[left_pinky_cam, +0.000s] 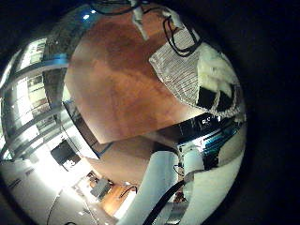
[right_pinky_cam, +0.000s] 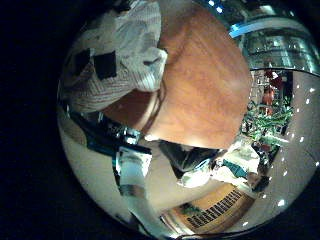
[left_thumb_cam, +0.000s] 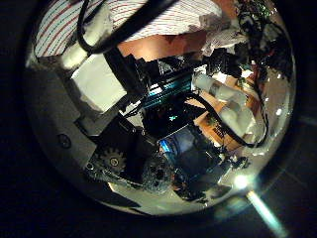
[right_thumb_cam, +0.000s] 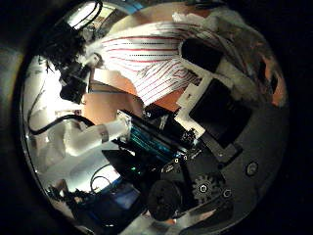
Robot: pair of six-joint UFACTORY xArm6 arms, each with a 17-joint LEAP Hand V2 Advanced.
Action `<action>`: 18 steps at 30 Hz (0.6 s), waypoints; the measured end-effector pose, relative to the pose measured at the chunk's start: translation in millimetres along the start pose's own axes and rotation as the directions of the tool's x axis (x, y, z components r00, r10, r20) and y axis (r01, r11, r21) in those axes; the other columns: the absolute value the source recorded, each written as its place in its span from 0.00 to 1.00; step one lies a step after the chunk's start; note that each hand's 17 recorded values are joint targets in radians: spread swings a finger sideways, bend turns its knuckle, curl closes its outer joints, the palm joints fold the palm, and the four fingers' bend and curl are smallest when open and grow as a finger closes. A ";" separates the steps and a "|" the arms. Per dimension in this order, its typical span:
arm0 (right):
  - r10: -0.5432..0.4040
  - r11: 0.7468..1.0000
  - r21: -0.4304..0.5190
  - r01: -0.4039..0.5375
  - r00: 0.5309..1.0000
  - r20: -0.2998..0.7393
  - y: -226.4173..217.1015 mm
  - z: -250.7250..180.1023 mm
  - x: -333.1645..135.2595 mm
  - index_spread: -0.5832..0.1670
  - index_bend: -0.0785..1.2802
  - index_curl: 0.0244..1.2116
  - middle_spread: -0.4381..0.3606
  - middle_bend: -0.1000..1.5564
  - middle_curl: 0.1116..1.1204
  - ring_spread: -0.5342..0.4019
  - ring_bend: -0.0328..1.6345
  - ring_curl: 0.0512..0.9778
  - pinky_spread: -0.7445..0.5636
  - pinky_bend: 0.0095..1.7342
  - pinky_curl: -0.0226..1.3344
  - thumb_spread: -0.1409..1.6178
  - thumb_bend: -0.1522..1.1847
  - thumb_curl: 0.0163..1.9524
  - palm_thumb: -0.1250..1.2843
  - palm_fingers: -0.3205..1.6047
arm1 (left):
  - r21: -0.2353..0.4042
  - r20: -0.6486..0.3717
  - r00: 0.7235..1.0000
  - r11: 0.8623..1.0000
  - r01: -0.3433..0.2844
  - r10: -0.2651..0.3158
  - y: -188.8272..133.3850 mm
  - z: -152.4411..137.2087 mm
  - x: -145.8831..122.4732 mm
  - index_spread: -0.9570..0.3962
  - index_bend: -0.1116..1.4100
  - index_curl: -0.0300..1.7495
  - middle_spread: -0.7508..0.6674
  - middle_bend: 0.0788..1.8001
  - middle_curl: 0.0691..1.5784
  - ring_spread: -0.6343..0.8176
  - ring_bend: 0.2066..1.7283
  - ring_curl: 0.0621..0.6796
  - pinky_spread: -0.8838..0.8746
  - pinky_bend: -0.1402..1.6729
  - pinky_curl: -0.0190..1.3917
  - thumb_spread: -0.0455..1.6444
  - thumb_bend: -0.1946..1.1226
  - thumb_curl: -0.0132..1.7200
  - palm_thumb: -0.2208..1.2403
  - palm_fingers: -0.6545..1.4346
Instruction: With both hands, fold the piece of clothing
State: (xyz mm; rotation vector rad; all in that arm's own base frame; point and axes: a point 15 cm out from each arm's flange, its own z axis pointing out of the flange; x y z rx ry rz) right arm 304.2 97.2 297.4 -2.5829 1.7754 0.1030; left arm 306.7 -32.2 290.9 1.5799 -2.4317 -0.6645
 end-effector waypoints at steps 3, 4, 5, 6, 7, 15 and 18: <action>0.035 0.999 0.018 -0.035 0.999 0.002 -13.5 -12.0 9.8 0.32 0.76 0.91 0.32 0.80 0.83 0.33 0.82 0.77 0.41 0.76 0.56 0.68 0.11 0.32 0.81 0.73 | 0.007 -0.008 1.000 1.000 0.019 -0.019 -10.3 -6.1 -9.0 0.27 0.19 0.79 0.05 0.43 0.66 0.10 0.70 0.76 0.11 0.63 0.52 0.72 0.14 0.30 0.65 0.76; 0.050 0.999 0.017 -0.050 0.999 0.003 -19.6 -13.9 15.0 0.32 0.76 0.91 0.32 0.80 0.83 0.33 0.82 0.77 0.41 0.76 0.57 0.68 0.10 0.33 0.81 0.73 | 0.005 -0.015 0.999 1.000 0.029 -0.029 -14.6 -6.8 -13.3 0.28 0.19 0.79 0.05 0.43 0.66 0.10 0.70 0.76 0.11 0.63 0.52 0.72 0.14 0.30 0.65 0.76; 0.060 0.998 0.012 -0.061 0.998 0.004 -25.2 -14.0 18.8 0.33 0.76 0.91 0.32 0.80 0.83 0.33 0.82 0.77 0.41 0.76 0.57 0.68 0.10 0.33 0.81 0.73 | 0.001 -0.020 0.999 0.999 0.036 -0.036 -18.8 -6.5 -16.8 0.28 0.19 0.79 0.05 0.43 0.66 0.10 0.70 0.76 0.11 0.63 0.52 0.72 0.14 0.30 0.65 0.76; 0.068 0.998 0.006 -0.068 0.998 0.005 -31.2 -13.7 22.2 0.33 0.76 0.91 0.33 0.81 0.83 0.33 0.82 0.77 0.41 0.76 0.57 0.68 0.11 0.33 0.81 0.73 | -0.005 -0.024 0.999 0.999 0.040 -0.041 -23.7 -5.6 -19.6 0.28 0.19 0.79 0.05 0.43 0.66 0.10 0.70 0.76 0.11 0.63 0.52 0.72 0.14 0.30 0.65 0.76; 0.076 0.997 -0.004 -0.076 0.997 0.006 -36.7 -11.6 25.6 0.33 0.76 0.91 0.33 0.81 0.83 0.33 0.82 0.77 0.41 0.76 0.58 0.68 0.11 0.33 0.82 0.73 | -0.009 -0.029 0.999 0.999 0.044 -0.044 -30.9 -4.7 -22.6 0.28 0.19 0.79 0.05 0.43 0.66 0.10 0.70 0.76 0.11 0.63 0.52 0.72 0.14 0.30 0.65 0.76; 0.118 0.987 -0.109 -0.115 0.993 0.018 -80.3 19.7 52.3 0.34 0.78 0.90 0.34 0.82 0.81 0.33 0.83 0.78 0.42 0.75 0.61 0.67 0.10 0.34 0.83 0.73 | -0.033 -0.112 0.993 0.999 0.041 -0.045 -84.6 16.9 -36.6 0.28 0.19 0.79 0.05 0.42 0.66 0.11 0.72 0.78 0.11 0.64 0.53 0.72 0.12 0.29 0.62 0.78; 0.121 0.984 -0.137 -0.117 0.992 0.020 -92.8 32.2 57.7 0.35 0.78 0.91 0.35 0.82 0.81 0.33 0.84 0.79 0.42 0.75 0.62 0.66 0.11 0.34 0.83 0.73 | -0.052 -0.152 0.987 0.998 0.042 -0.049 -98.7 24.4 -40.6 0.27 0.20 0.80 0.05 0.42 0.67 0.11 0.74 0.80 0.11 0.65 0.54 0.74 0.11 0.27 0.53 0.79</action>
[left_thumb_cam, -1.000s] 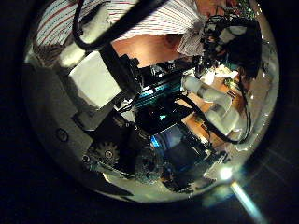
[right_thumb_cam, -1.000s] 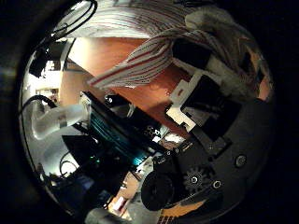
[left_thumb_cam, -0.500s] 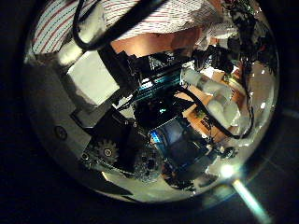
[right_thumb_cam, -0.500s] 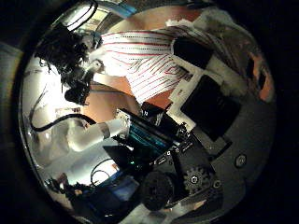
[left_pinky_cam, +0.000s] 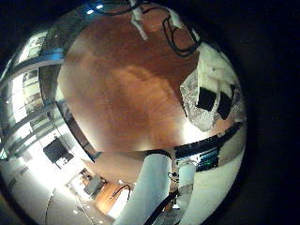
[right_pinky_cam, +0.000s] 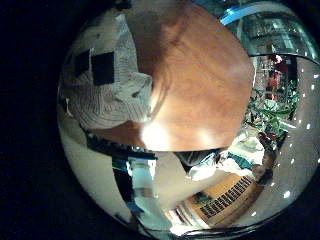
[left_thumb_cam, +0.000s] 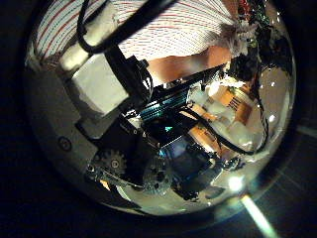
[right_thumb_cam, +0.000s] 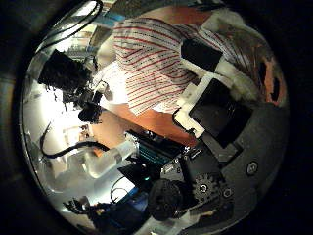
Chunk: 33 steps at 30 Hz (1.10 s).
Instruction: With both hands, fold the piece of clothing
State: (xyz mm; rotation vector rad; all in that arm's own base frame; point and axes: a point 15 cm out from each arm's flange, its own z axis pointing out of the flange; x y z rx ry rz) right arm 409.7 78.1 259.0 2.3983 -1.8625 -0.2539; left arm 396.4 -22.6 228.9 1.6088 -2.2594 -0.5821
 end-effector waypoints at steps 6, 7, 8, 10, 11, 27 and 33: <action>0.004 1.000 -0.030 -0.003 1.000 0.004 -19.0 16.9 7.0 0.35 0.79 0.90 0.35 0.83 0.80 0.33 0.84 0.79 0.42 0.74 0.66 0.66 0.10 0.35 0.82 0.73 | 0.017 -0.109 0.994 1.000 0.021 -0.019 -28.0 10.1 -2.5 0.27 0.22 0.81 0.05 0.43 0.69 0.13 0.76 0.83 0.13 0.66 0.58 0.85 0.13 0.21 0.42 0.80; 0.002 1.000 -0.030 -0.002 1.000 0.005 -23.2 17.6 7.7 0.35 0.79 0.90 0.35 0.83 0.80 0.33 0.84 0.79 0.42 0.74 0.66 0.66 0.10 0.35 0.82 0.72 | 0.016 -0.120 0.992 1.000 0.024 -0.022 -33.2 13.4 -3.0 0.27 0.23 0.82 0.04 0.43 0.70 0.13 0.77 0.84 0.13 0.67 0.59 0.87 0.14 0.20 0.40 0.80; 0.001 0.999 -0.036 -0.001 1.000 0.005 -26.3 20.3 8.7 0.35 0.79 0.90 0.35 0.83 0.80 0.33 0.84 0.80 0.43 0.74 0.67 0.66 0.10 0.35 0.82 0.72 | 0.014 -0.128 0.991 1.000 0.026 -0.024 -37.1 16.1 -4.2 0.26 0.23 0.82 0.04 0.43 0.71 0.13 0.77 0.85 0.13 0.67 0.60 0.88 0.14 0.19 0.39 0.80; 0.000 0.999 -0.043 0.000 1.000 0.007 -36.3 24.3 10.5 0.36 0.79 0.90 0.35 0.83 0.80 0.33 0.84 0.80 0.43 0.74 0.68 0.66 0.10 0.35 0.82 0.72 | 0.010 -0.139 0.990 1.000 0.029 -0.027 -44.1 20.7 -7.8 0.26 0.24 0.83 0.04 0.43 0.72 0.14 0.79 0.87 0.13 0.68 0.62 0.91 0.14 0.17 0.37 0.79; 0.000 0.999 -0.043 0.000 1.000 0.006 -41.5 25.1 11.6 0.36 0.79 0.90 0.35 0.83 0.80 0.33 0.84 0.80 0.43 0.73 0.68 0.66 0.10 0.35 0.82 0.72 | 0.011 -0.141 0.990 0.999 0.031 -0.029 -47.5 22.1 -9.5 0.26 0.25 0.83 0.04 0.44 0.72 0.14 0.79 0.88 0.13 0.69 0.63 0.92 0.14 0.17 0.36 0.78; 0.023 0.998 -0.051 -0.023 1.000 0.007 -87.3 40.2 22.9 0.33 0.56 0.83 0.34 0.71 0.72 0.31 0.81 0.76 0.34 0.67 0.69 0.75 0.08 0.29 0.63 0.50 | -0.036 -0.149 0.985 0.996 0.082 -0.086 -71.8 37.2 -22.8 0.26 0.34 0.84 0.04 0.48 0.76 0.16 0.83 0.95 0.13 0.68 0.74 0.95 0.16 0.13 0.35 0.76; 0.045 0.999 -0.012 -0.045 0.999 0.006 -95.3 36.2 33.5 0.24 0.37 0.66 0.38 0.53 0.58 0.39 0.68 0.64 0.54 0.52 0.62 0.77 0.09 0.23 0.54 0.17 | -0.024 -0.134 0.985 0.994 0.102 -0.104 -71.1 28.4 -30.6 0.26 0.34 0.83 0.05 0.48 0.75 0.16 0.83 0.94 0.13 0.66 0.75 0.94 0.17 0.14 0.37 0.76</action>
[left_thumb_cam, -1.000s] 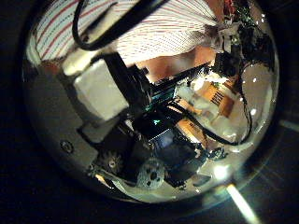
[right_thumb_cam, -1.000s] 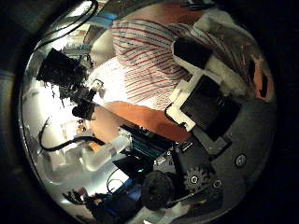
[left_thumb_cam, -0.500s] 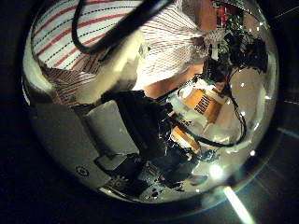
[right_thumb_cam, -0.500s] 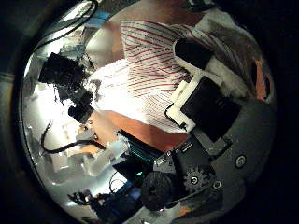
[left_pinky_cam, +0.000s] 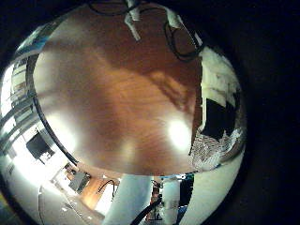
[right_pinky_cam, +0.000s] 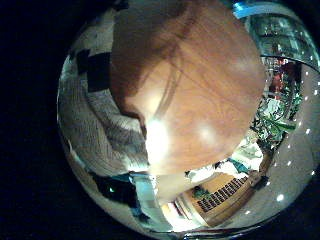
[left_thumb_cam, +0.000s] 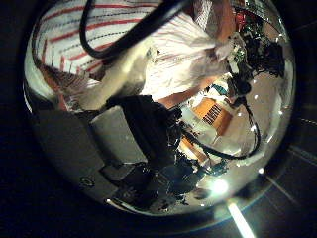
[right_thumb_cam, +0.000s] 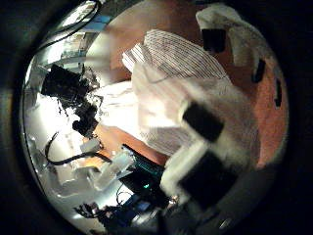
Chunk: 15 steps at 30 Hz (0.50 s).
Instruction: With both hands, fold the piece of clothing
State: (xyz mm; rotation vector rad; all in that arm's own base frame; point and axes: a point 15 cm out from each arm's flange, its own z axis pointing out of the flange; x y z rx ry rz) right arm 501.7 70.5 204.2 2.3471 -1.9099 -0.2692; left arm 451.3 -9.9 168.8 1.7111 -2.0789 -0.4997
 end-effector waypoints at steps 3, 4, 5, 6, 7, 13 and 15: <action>0.009 0.999 0.031 -0.009 1.000 -0.002 -1.9 -10.6 6.2 0.22 0.32 0.57 0.43 0.46 0.50 0.48 0.61 0.55 0.68 0.50 0.57 0.78 0.08 0.21 0.49 0.16 | 0.003 0.012 1.000 1.000 0.010 -0.010 2.3 -3.0 -5.6 0.26 0.31 0.82 0.06 0.48 0.74 0.16 0.81 0.91 0.13 0.63 0.74 0.93 0.17 0.15 0.37 0.74; 0.012 0.999 0.038 -0.012 1.000 -0.002 -0.8 -14.6 8.1 0.22 0.31 0.55 0.44 0.44 0.48 0.51 0.60 0.53 0.71 0.49 0.55 0.78 0.08 0.21 0.47 0.16 | -0.001 0.019 1.000 1.000 0.013 -0.013 5.2 -4.2 -8.5 0.27 0.29 0.81 0.06 0.47 0.73 0.16 0.79 0.90 0.13 0.61 0.73 0.93 0.16 0.15 0.37 0.71; 0.015 0.999 0.049 -0.015 1.000 -0.002 0.4 -21.0 10.8 0.22 0.30 0.53 0.45 0.44 0.47 0.53 0.59 0.52 0.75 0.48 0.54 0.78 0.09 0.20 0.46 0.17 | -0.003 0.027 1.000 1.000 0.014 -0.014 8.5 -6.6 -10.3 0.27 0.27 0.80 0.07 0.45 0.72 0.15 0.75 0.88 0.13 0.58 0.72 0.92 0.16 0.15 0.36 0.62; 0.020 0.997 0.068 -0.020 1.000 -0.002 2.1 -30.6 15.3 0.21 0.29 0.52 0.45 0.42 0.46 0.55 0.58 0.51 0.77 0.47 0.53 0.78 0.09 0.19 0.44 0.17 | 0.000 0.038 0.999 1.000 0.016 -0.016 12.0 -10.8 -13.0 0.28 0.26 0.79 0.08 0.44 0.71 0.15 0.73 0.87 0.14 0.56 0.72 0.91 0.15 0.15 0.35 0.57; 0.029 0.996 0.090 -0.029 1.000 -0.004 4.4 -41.5 21.6 0.21 0.28 0.50 0.45 0.42 0.44 0.56 0.57 0.49 0.80 0.46 0.51 0.78 0.09 0.19 0.43 0.18 | 0.008 0.043 0.999 1.000 0.018 -0.018 14.6 -15.0 -15.0 0.29 0.25 0.77 0.11 0.38 0.69 0.17 0.68 0.86 0.15 0.52 0.71 0.90 0.13 0.14 0.33 0.46; 0.082 0.986 0.148 -0.079 0.997 -0.013 38.5 -80.4 54.0 0.23 0.27 0.44 0.46 0.39 0.39 0.59 0.52 0.43 0.89 0.40 0.45 0.80 0.10 0.16 0.39 0.23 | 0.093 0.043 0.998 0.995 0.046 -0.050 31.7 -48.9 -27.8 0.41 0.21 0.65 0.41 0.05 0.52 0.42 0.49 0.60 0.36 0.37 0.65 0.82 0.12 0.13 0.22 0.26; 0.091 0.985 0.147 -0.088 0.996 -0.011 54.3 -85.1 62.4 0.23 0.27 0.43 0.45 0.38 0.38 0.58 0.52 0.42 0.91 0.38 0.43 0.81 0.10 0.15 0.39 0.25 | 0.125 0.039 0.997 0.991 0.055 -0.060 38.8 -61.4 -31.0 0.46 0.18 0.61 0.50 0.03 0.46 0.50 0.45 0.54 0.45 0.35 0.62 0.81 0.13 0.13 0.20 0.27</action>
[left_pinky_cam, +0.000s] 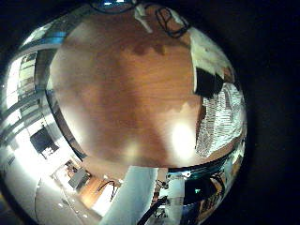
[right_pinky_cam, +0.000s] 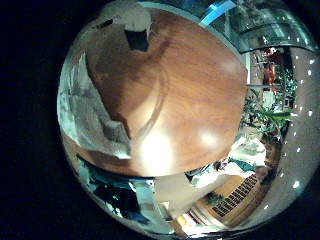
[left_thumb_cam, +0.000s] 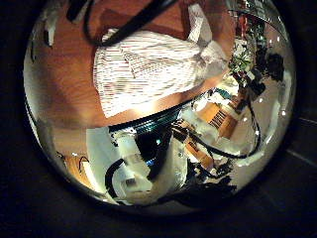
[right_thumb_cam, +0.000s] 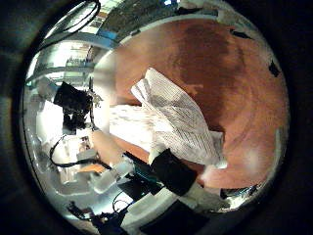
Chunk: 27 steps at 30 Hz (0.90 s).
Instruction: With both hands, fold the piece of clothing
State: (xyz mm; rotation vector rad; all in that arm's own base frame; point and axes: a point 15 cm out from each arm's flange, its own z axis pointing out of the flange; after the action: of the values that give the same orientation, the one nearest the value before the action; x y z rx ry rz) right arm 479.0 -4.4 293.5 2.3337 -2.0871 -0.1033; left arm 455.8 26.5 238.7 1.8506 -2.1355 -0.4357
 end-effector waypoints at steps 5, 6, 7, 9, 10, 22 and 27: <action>-0.018 0.997 -0.081 0.018 1.000 0.002 46.6 -2.9 8.6 0.27 0.23 0.41 0.37 0.36 0.35 0.57 0.51 0.39 0.93 0.35 0.41 0.81 0.09 0.14 0.35 0.27 | 0.030 -0.005 1.000 0.999 -0.021 0.021 20.4 -15.1 10.8 0.57 0.17 0.51 0.65 0.03 0.36 0.62 0.40 0.45 0.64 0.31 0.55 0.79 0.13 0.13 0.17 0.27; -0.026 0.994 -0.108 0.025 1.000 -0.001 55.3 -1.4 9.6 0.27 0.21 0.40 0.38 0.36 0.35 0.57 0.50 0.39 0.93 0.35 0.40 0.80 0.08 0.13 0.32 0.26 | 0.024 -0.004 0.999 0.999 -0.033 0.033 25.3 -12.4 14.9 0.59 0.17 0.49 0.67 0.03 0.34 0.64 0.39 0.44 0.67 0.30 0.53 0.78 0.13 0.13 0.17 0.28; -0.033 0.990 -0.136 0.032 0.999 -0.002 63.4 0.5 10.4 0.28 0.19 0.39 0.43 0.34 0.34 0.58 0.48 0.38 0.92 0.36 0.40 0.78 0.06 0.12 0.27 0.23 | 0.018 -0.003 0.999 0.999 -0.047 0.048 31.7 -8.8 19.9 0.60 0.18 0.47 0.68 0.03 0.33 0.65 0.38 0.42 0.69 0.30 0.51 0.78 0.13 0.13 0.16 0.28; -0.050 0.979 -0.197 0.048 0.999 -0.006 79.9 6.2 13.2 0.27 0.17 0.36 0.48 0.33 0.33 0.60 0.47 0.37 0.91 0.35 0.40 0.76 0.07 0.12 0.22 0.21 | 0.018 0.005 0.997 0.996 -0.082 0.082 39.9 -2.4 32.4 0.63 0.17 0.44 0.69 0.05 0.31 0.67 0.37 0.40 0.73 0.28 0.49 0.78 0.14 0.14 0.17 0.30; -0.058 0.975 -0.215 0.057 0.998 -0.001 84.4 10.8 13.0 0.27 0.17 0.35 0.49 0.32 0.32 0.61 0.46 0.36 0.91 0.35 0.39 0.75 0.08 0.11 0.20 0.20 | 0.023 0.008 0.995 0.995 -0.095 0.095 41.6 0.9 37.5 0.63 0.18 0.43 0.69 0.05 0.30 0.67 0.36 0.40 0.74 0.28 0.47 0.78 0.14 0.14 0.17 0.30; -0.143 0.912 -0.382 0.146 0.989 0.037 98.6 99.2 6.3 0.26 0.15 0.23 0.58 0.22 0.24 0.73 0.36 0.26 0.87 0.34 0.33 0.67 0.10 0.14 0.31 0.15 | 0.009 0.006 0.986 0.986 -0.167 0.167 49.0 64.2 74.6 0.69 0.15 0.29 0.79 0.05 0.21 0.76 0.30 0.31 0.81 0.26 0.37 0.75 0.12 0.14 0.14 0.27; -0.182 0.922 -0.345 0.178 0.983 0.021 73.0 126.0 -7.7 0.36 0.16 0.22 0.60 0.22 0.24 0.73 0.38 0.25 0.87 0.33 0.31 0.66 0.10 0.15 0.36 0.20 | 0.012 -0.002 0.986 0.986 -0.166 0.166 47.7 67.4 75.4 0.69 0.15 0.24 0.81 0.05 0.18 0.78 0.29 0.29 0.82 0.26 0.34 0.72 0.12 0.13 0.13 0.27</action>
State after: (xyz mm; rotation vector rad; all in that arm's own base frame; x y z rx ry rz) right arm 398.7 -0.3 171.8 2.2905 -1.6758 -0.4203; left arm 375.1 -38.9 197.4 1.6607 -2.2717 -0.3825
